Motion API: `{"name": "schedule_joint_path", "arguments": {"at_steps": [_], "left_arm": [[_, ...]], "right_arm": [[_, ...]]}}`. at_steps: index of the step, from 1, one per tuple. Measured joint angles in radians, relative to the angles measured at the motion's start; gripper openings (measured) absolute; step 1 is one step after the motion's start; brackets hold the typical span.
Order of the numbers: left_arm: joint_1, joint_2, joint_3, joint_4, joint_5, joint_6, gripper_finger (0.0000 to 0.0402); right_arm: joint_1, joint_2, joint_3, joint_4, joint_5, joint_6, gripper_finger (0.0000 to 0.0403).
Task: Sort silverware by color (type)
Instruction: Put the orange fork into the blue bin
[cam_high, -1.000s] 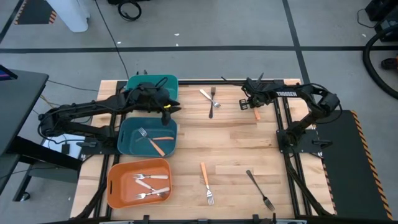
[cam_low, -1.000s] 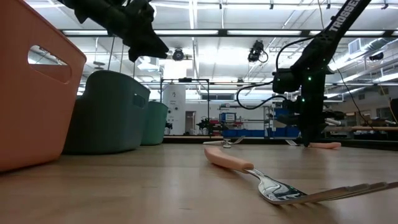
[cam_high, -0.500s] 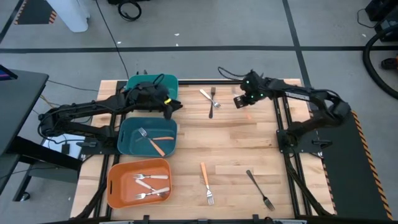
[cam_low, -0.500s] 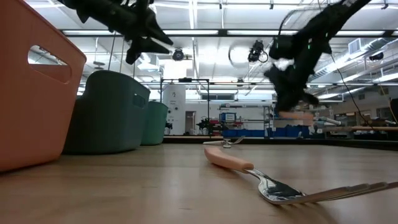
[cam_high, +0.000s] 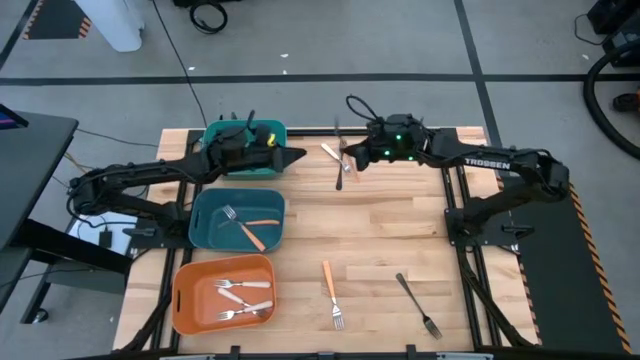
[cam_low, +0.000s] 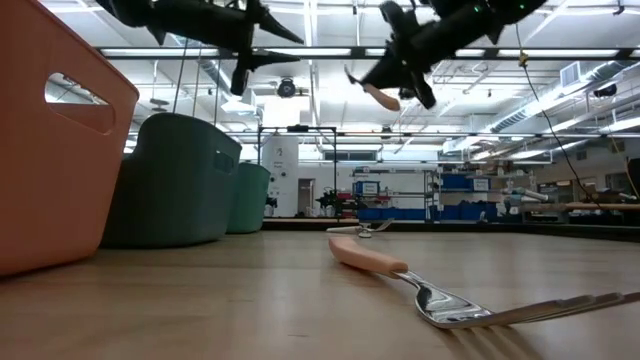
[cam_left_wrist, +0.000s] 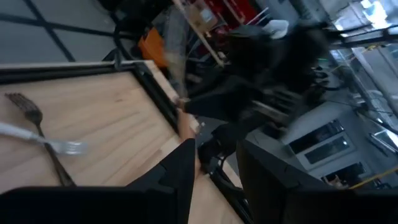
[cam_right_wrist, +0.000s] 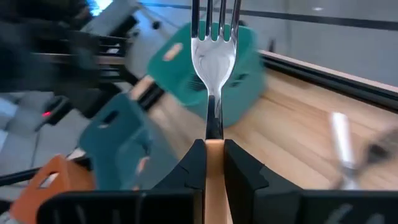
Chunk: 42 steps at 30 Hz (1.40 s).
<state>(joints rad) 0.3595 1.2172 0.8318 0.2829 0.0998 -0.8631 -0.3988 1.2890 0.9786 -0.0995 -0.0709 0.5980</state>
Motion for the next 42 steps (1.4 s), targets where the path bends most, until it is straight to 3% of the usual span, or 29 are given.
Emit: {"name": "schedule_joint_path", "arguments": {"at_steps": [13,18,28,31,37,42], "left_arm": [[-0.031,0.128,-0.001,0.075,-0.002,-0.008,0.0127],[-0.024,0.127,-0.001,0.092,-0.056,0.015,0.0127],[-0.009,0.126,-0.001,0.106,-0.064,0.033,0.0124],[-0.009,0.127,-0.001,0.098,-0.065,0.062,0.0102],[-0.01,0.127,0.0,0.102,-0.06,0.065,0.0019],[-0.01,0.125,0.001,0.108,-0.051,0.088,0.0012]], "right_arm": [[0.129,0.201,0.216,-0.033,0.078,-0.021,0.0036],[0.164,0.24,0.237,-0.03,0.064,-0.018,0.0036],[0.203,0.265,0.239,-0.032,0.065,-0.014,0.0036],[0.203,0.263,0.238,-0.027,0.073,-0.016,0.0036],[0.203,0.262,0.238,-0.013,0.077,-0.018,0.0049],[0.202,0.263,0.237,-0.004,0.076,-0.051,0.0052]]}}
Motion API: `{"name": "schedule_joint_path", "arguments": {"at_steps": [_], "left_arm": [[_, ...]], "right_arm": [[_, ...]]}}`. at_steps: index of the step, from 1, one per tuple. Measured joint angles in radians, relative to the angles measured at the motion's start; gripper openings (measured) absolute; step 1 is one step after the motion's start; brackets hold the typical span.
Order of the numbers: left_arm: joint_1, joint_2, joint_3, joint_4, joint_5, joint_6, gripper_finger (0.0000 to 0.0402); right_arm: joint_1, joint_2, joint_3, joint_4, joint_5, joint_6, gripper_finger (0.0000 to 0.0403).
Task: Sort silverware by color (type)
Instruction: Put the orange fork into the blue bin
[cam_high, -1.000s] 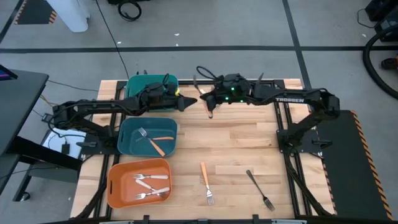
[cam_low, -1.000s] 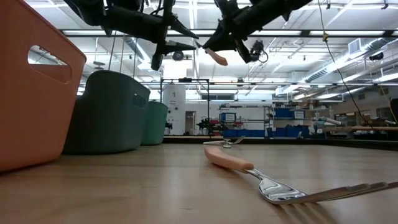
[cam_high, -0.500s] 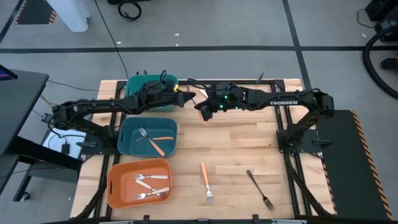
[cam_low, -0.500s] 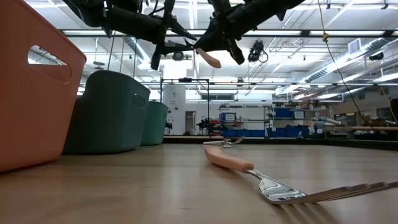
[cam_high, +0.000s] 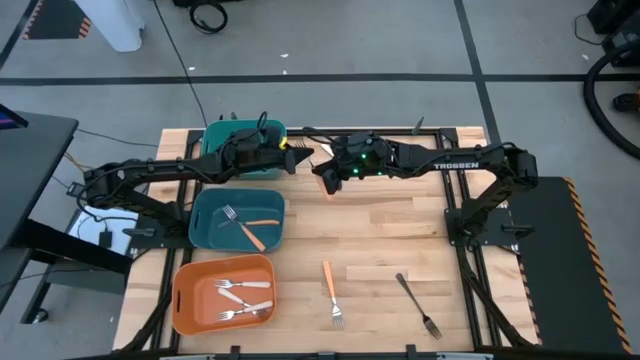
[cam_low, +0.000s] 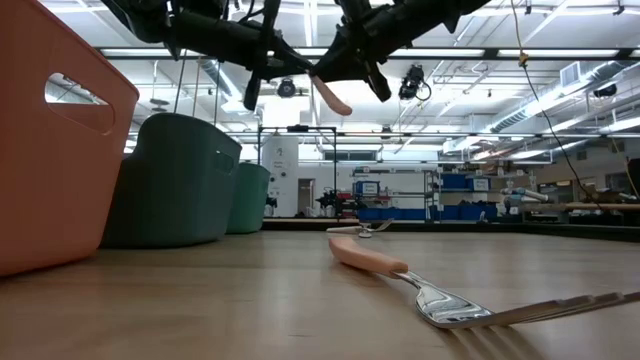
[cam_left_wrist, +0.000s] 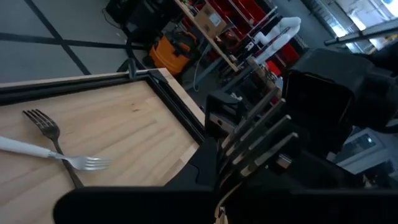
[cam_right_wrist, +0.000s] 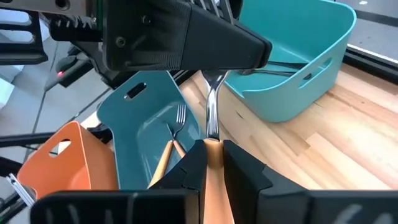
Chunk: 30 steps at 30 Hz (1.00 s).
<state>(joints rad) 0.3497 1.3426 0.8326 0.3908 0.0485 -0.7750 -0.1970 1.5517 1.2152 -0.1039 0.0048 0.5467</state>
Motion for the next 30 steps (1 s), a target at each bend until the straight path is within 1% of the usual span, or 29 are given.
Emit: {"name": "schedule_joint_path", "arguments": {"at_steps": [4,8,11,14,17,20,23,25,27,28,30], "left_arm": [[0.004,-0.007,0.0,-0.003,0.027,0.068,0.0012],[0.027,-0.042,-0.001,-0.059,0.13,0.138,0.0012],[0.045,-0.102,-0.001,-0.163,0.216,0.203,0.0012],[0.048,-0.174,-0.002,-0.304,0.289,0.293,0.0012],[0.046,-0.266,-0.002,-0.419,0.34,0.371,0.0012],[0.045,-0.353,-0.001,-0.557,0.366,0.421,0.0012],[0.045,-0.434,-0.001,-0.73,0.365,0.472,0.0012],[0.045,-0.476,-0.001,-0.862,0.342,0.534,0.0012],[0.044,-0.506,-0.001,-0.987,0.289,0.633,0.0012],[0.044,-0.517,-0.001,-1.051,0.245,0.673,0.0012],[0.044,-0.52,-0.001,-1.166,0.168,0.707,0.0012]], "right_arm": [[0.003,0.0,0.0,0.003,0.0,-0.047,0.006],[0.006,-0.003,0.0,0.007,0.005,-0.051,0.0075],[0.005,-0.007,0.0,-0.002,0.005,-0.052,0.0086],[0.006,-0.014,0.0,-0.001,0.005,-0.053,0.0092],[0.005,-0.019,0.0,0.002,0.005,-0.071,0.0093],[0.003,-0.018,0.0,-0.003,0.003,-0.093,0.0092],[0.003,-0.018,0.0,-0.007,-0.002,-0.105,0.0092],[0.002,-0.018,0.0,-0.009,-0.003,-0.111,0.0092],[-0.001,-0.018,0.0,-0.009,-0.004,-0.13,0.0092],[-0.003,-0.018,0.0,-0.009,-0.004,-0.138,0.0091],[-0.007,-0.018,0.0,-0.009,-0.004,-0.151,0.0091]]}}
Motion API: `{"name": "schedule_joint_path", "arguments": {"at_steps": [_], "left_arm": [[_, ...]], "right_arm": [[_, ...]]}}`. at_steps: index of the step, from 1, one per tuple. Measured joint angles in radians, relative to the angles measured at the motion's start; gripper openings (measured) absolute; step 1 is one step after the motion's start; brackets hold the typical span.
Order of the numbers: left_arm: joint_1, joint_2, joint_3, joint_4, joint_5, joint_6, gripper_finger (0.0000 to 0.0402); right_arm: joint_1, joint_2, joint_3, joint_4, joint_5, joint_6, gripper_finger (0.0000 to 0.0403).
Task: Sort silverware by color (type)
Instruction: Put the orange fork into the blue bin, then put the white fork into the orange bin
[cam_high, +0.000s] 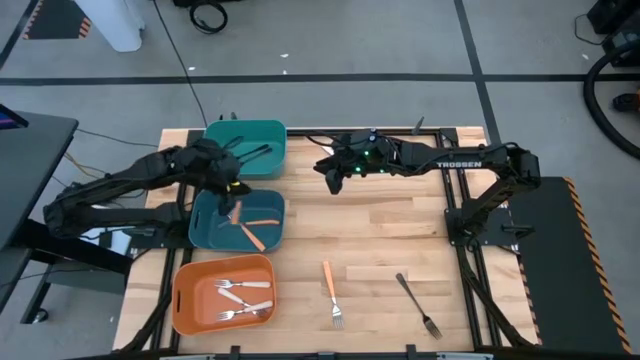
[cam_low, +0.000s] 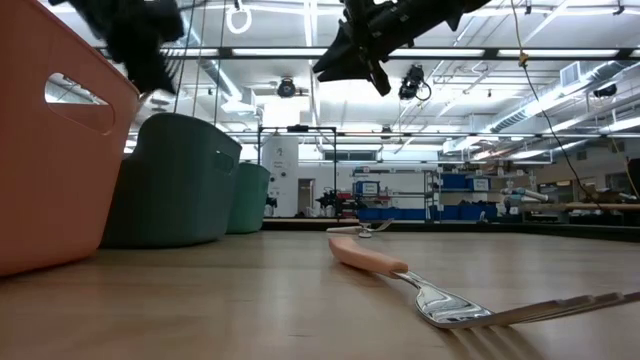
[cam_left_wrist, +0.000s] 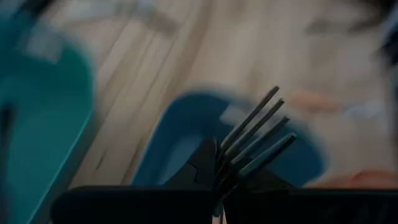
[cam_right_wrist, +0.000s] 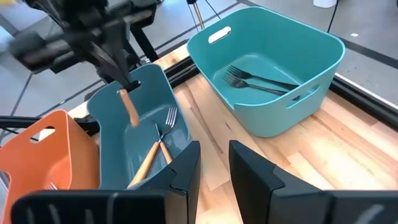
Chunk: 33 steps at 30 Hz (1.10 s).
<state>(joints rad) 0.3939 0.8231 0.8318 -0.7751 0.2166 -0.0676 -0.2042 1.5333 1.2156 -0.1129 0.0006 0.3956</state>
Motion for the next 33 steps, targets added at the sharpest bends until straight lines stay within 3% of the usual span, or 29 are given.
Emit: {"name": "schedule_joint_path", "arguments": {"at_steps": [2,21,28,33], "left_arm": [[-0.004,0.008,-0.003,-0.075,-0.041,0.009,0.0014],[-0.111,0.068,-0.001,-0.029,-0.036,-0.08,0.0098],[-0.113,0.068,-0.001,0.092,-0.037,-0.197,0.0112],[-0.112,0.068,-0.001,0.303,-0.037,-0.344,0.0112]], "right_arm": [[-0.004,0.0,0.0,0.0,0.0,-0.005,0.0091],[-0.046,0.0,0.0,-0.018,0.01,-0.006,0.0091],[-0.104,0.0,0.0,-0.049,0.097,0.087,0.0091],[-0.185,0.003,-0.001,-0.174,0.161,0.16,0.0091]]}}
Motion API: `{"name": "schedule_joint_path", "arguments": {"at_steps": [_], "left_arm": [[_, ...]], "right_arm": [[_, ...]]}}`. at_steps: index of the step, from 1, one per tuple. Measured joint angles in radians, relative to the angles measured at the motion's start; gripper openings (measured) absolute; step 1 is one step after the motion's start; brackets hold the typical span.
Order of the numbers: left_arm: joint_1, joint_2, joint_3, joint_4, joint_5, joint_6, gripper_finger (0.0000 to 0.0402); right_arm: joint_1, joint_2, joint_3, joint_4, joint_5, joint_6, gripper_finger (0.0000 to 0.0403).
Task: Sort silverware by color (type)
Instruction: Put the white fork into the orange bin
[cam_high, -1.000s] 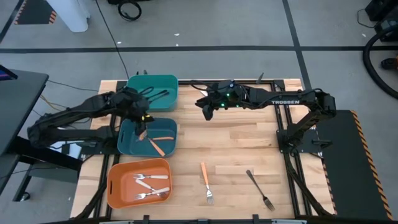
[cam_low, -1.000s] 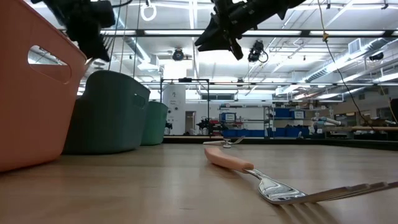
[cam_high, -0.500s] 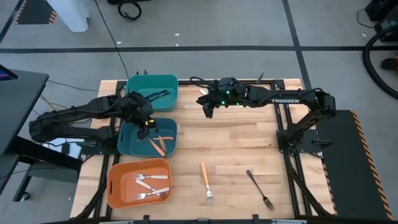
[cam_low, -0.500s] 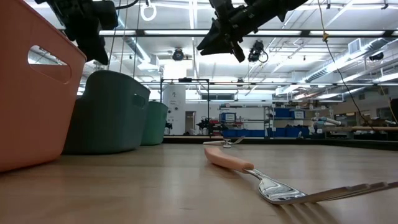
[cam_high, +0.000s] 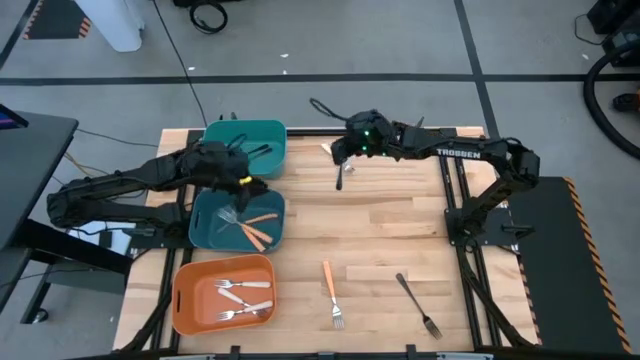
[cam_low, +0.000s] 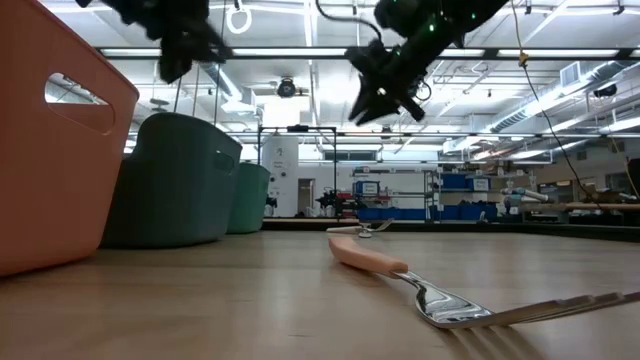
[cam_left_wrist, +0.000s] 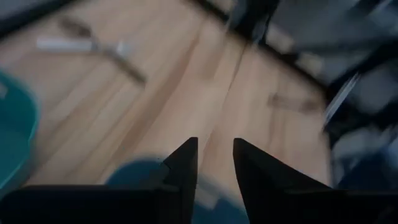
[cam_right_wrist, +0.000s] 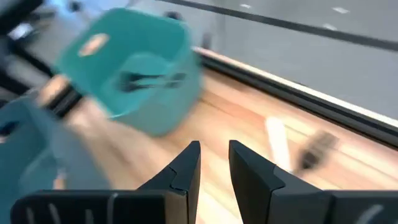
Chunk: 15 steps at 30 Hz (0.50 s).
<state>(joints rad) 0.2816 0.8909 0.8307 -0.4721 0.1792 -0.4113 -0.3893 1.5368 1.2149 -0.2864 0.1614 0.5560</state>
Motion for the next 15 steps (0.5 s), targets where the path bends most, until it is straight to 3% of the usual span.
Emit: {"name": "schedule_joint_path", "arguments": {"at_steps": [3,9,15], "left_arm": [[0.0,0.0,0.0,0.167,0.0,-0.055,0.0112],[0.0,0.0,0.0,0.449,-0.001,-0.076,0.0112],[0.0,0.0,0.0,0.5,-0.002,-0.075,0.0112]], "right_arm": [[-0.069,0.016,-0.017,-0.014,-0.005,0.075,0.0091],[-0.164,0.124,-0.023,-0.022,-0.224,0.126,0.0091],[-0.176,0.237,-0.023,-0.047,-0.306,-0.012,0.0091]]}}
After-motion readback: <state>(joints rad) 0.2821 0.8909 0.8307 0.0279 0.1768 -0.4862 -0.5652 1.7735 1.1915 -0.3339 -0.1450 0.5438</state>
